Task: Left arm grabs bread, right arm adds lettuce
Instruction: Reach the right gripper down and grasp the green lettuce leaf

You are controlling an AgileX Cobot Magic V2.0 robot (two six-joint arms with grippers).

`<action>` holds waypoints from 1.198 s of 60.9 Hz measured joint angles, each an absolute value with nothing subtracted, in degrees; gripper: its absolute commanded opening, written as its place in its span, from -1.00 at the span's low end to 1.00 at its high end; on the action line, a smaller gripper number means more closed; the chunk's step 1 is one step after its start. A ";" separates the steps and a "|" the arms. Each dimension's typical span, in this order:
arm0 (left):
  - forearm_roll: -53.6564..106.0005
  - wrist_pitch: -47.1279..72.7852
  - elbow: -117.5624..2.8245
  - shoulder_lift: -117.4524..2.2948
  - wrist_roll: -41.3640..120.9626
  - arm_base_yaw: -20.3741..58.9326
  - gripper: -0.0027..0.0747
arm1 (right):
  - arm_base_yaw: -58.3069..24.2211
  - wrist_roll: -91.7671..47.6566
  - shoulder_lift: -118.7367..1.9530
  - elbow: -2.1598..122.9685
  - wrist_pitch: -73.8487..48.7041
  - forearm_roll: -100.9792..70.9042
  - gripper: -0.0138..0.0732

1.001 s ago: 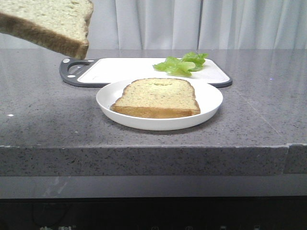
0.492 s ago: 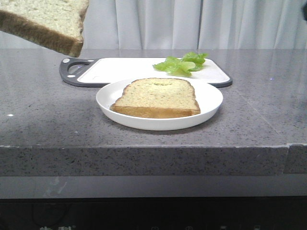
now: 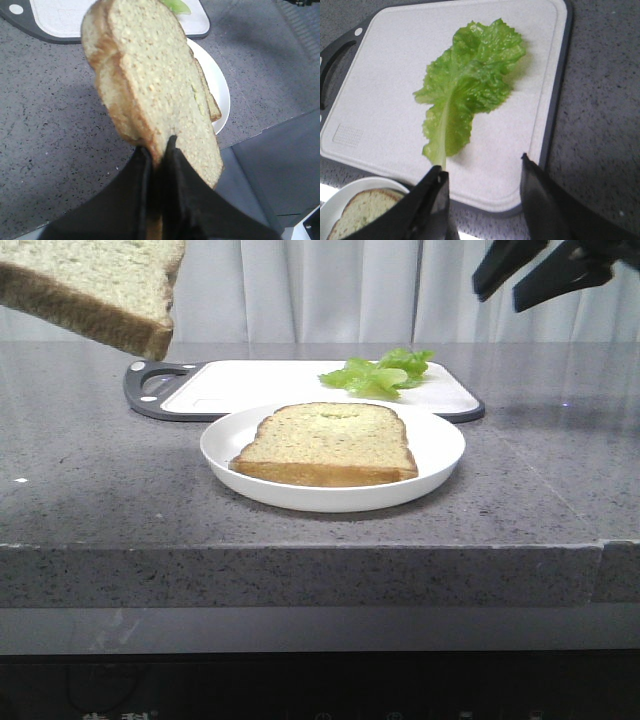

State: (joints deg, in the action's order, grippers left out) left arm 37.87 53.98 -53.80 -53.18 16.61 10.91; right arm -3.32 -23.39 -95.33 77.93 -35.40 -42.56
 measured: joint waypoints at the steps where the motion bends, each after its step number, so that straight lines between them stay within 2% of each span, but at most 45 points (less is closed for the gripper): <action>1: 37.87 53.98 -53.80 -53.18 16.61 10.91 -0.98 | -3.32 -23.40 -96.47 78.93 -35.38 -42.83 0.15; 11: 37.87 53.98 -53.80 -53.18 16.61 10.91 -0.98 | -3.32 -23.63 -104.60 86.32 -36.48 -44.57 0.18; 21: 37.87 53.98 -53.80 -53.18 16.61 10.91 -0.98 | -3.32 -23.72 -112.36 93.83 -38.92 -46.69 0.31; 36: 37.87 53.98 -53.80 -53.18 16.61 10.91 -0.98 | -3.32 -23.72 -122.54 105.01 -42.62 -50.91 0.30; 50: 37.87 53.98 -53.80 -53.18 16.61 10.91 -0.98 | -3.32 -23.72 -127.08 109.08 -43.34 -53.96 0.29; 58: 37.87 53.98 -53.80 -53.18 16.61 10.91 -0.98 | -3.32 -24.51 -127.74 109.32 -43.61 -55.78 0.14; 73: 37.87 53.98 -53.80 -53.18 16.61 10.91 -0.98 | -3.32 -26.19 -127.87 109.32 -44.34 -56.74 -0.53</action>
State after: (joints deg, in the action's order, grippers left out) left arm 37.87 53.98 -53.80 -53.18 16.61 10.91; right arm -3.32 -26.19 -127.87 109.32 -44.34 -56.74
